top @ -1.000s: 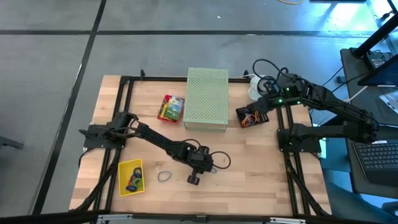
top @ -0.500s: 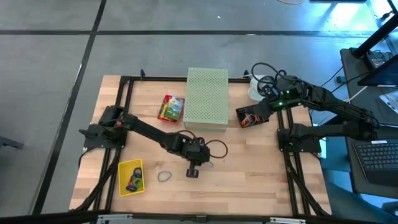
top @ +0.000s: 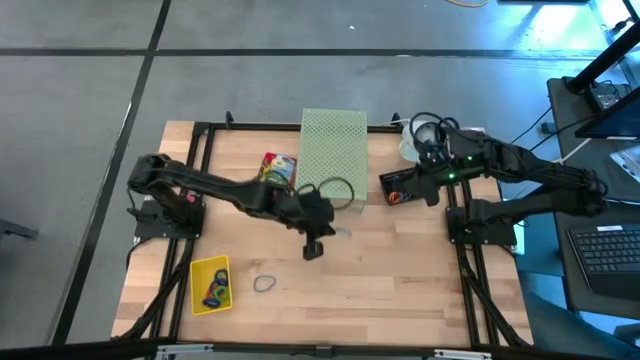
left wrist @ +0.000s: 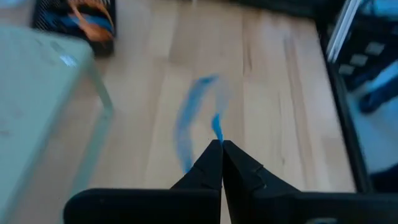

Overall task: Pick & Place Office Desk Supplies
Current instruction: Put the blue rubber band into the black bin

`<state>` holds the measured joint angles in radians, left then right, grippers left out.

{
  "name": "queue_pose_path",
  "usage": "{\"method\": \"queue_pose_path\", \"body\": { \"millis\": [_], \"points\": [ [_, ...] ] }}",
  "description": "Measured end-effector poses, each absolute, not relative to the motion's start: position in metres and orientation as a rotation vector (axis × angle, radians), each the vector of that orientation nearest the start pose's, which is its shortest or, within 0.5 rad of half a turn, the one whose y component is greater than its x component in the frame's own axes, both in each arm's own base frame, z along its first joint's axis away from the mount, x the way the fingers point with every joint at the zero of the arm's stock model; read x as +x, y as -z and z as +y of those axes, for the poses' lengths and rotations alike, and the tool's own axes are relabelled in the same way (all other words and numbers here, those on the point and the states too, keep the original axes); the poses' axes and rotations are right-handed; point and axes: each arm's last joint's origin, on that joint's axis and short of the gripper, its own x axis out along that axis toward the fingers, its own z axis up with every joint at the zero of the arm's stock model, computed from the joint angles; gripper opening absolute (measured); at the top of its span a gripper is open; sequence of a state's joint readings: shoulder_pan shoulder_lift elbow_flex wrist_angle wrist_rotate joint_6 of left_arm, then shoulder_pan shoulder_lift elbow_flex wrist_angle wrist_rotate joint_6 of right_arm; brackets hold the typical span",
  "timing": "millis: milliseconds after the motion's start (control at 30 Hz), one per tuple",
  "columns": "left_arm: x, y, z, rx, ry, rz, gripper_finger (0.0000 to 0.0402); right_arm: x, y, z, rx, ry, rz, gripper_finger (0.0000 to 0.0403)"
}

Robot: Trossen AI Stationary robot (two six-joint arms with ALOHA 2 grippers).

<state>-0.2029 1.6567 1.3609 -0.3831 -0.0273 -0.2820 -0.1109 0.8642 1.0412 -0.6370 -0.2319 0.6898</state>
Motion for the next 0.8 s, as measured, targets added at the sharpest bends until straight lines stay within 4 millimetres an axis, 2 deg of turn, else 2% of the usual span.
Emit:
{"method": "queue_pose_path", "body": {
  "millis": [200, 400, 600, 800],
  "points": [
    [0.350, -0.322, -0.055, -0.243, 0.041, 0.588, 0.0002, 0.169, -0.365, 0.001, 0.611, -0.029, 0.470, 0.0149],
    [0.338, -0.342, -0.045, -0.266, 0.026, 0.518, 0.0002, 0.184, -0.363, 0.018, 0.521, -0.116, 0.477, 0.0115],
    [0.329, -0.354, -0.041, -0.287, 0.021, 0.479, 0.0002, 0.218, -0.356, 0.029, 0.535, -0.165, 0.451, 0.0098],
    [0.326, -0.358, -0.041, -0.294, 0.027, 0.471, 0.0002, 0.251, -0.350, 0.037, 0.592, -0.250, 0.395, 0.0134]
  ]
}}
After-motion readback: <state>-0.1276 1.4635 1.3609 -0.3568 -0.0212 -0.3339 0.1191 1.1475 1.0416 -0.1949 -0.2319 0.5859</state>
